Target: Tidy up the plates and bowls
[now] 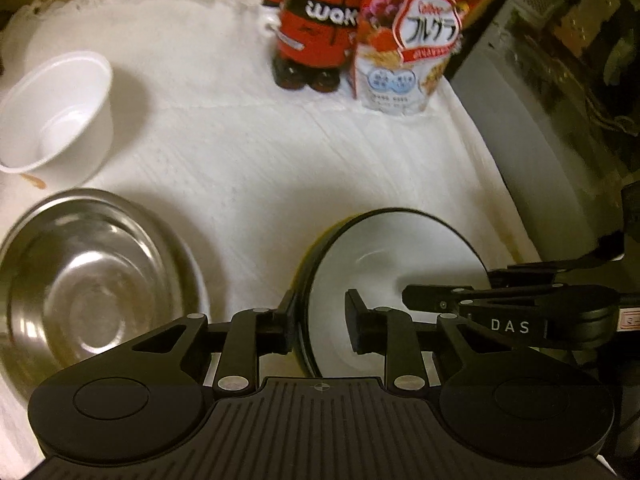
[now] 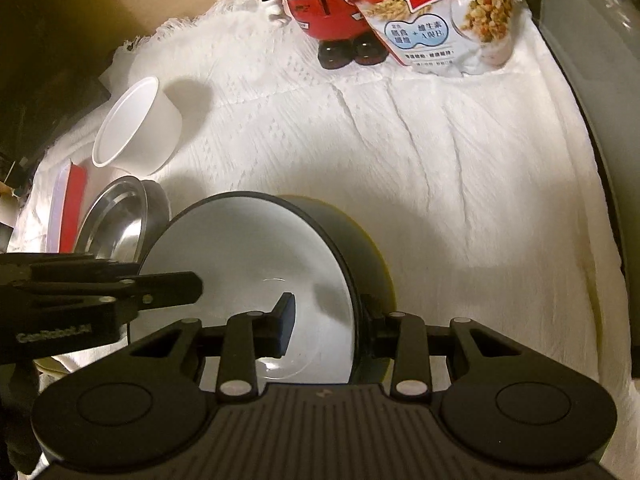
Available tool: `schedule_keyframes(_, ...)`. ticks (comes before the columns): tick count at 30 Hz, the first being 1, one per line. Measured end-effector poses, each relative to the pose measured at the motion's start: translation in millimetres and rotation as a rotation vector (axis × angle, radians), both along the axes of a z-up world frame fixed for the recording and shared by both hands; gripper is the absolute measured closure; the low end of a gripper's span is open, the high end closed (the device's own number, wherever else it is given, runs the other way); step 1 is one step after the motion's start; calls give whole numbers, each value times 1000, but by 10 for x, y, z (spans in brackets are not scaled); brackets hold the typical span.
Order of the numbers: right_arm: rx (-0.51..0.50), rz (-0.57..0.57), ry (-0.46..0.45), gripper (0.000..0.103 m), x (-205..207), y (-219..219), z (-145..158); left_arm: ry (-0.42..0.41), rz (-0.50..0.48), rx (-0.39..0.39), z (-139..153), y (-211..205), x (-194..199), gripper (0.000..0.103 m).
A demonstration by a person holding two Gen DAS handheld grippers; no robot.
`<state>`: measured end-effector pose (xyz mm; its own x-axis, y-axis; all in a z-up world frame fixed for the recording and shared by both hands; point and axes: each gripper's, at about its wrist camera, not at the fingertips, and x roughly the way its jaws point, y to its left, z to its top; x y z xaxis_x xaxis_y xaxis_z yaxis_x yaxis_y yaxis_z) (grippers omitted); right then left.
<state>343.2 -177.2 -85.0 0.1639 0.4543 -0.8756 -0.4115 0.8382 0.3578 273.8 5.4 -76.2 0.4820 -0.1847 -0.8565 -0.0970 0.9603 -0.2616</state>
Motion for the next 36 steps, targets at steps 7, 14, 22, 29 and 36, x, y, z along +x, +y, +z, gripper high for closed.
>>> schedule_keyframes(7, -1, 2, 4, 69, 35, 15, 15, -45, 3, -21, 135, 85, -47, 79)
schedule_keyframes(14, -16, -11, -50, 69, -18, -39, 170, -74, -18, -32, 208, 46, -43, 81)
schedule_keyframes(22, -65, -31, -164, 69, -47, -116, 329, -74, -13, 37, 166, 10, -28, 81)
schedule_keyframes(29, -68, -72, -125, 69, 43, -215, 207, -25, 12, 36, -6, 76, -7, 79)
schedule_keyframes(36, -89, -74, -101, 69, 25, -170, 66, 5, 4, 12, -135, 71, -25, 79)
